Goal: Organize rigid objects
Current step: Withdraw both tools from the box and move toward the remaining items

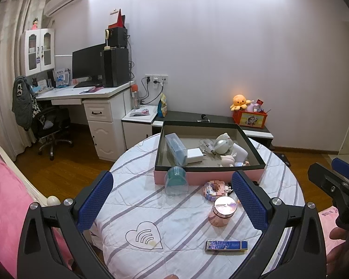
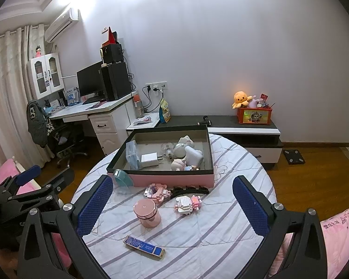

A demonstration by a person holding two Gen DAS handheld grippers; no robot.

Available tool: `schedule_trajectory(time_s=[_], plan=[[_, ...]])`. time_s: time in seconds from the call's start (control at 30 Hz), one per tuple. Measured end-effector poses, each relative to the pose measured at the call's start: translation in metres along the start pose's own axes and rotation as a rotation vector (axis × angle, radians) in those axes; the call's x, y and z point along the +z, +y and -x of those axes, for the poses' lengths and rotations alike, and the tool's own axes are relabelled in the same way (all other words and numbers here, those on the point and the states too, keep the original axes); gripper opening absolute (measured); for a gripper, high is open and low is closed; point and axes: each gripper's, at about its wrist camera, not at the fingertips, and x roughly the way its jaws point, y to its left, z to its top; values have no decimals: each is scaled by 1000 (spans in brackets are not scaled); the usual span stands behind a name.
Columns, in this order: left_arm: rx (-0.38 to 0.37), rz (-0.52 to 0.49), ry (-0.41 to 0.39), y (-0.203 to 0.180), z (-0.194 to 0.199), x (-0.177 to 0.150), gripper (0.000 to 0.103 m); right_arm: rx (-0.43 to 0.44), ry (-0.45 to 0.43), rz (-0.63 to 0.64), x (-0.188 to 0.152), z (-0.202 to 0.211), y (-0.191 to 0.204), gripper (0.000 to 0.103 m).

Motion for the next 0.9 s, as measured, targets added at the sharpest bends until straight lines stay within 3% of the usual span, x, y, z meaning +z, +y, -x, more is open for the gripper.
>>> schedule_trajectory(time_s=[0.6, 0.9], plan=[[24, 15, 4, 4, -6, 1, 103, -21, 6, 1, 4, -5, -3, 103], [56, -3, 134, 3, -66, -27, 103, -80, 142, -10, -17, -56, -30, 103]])
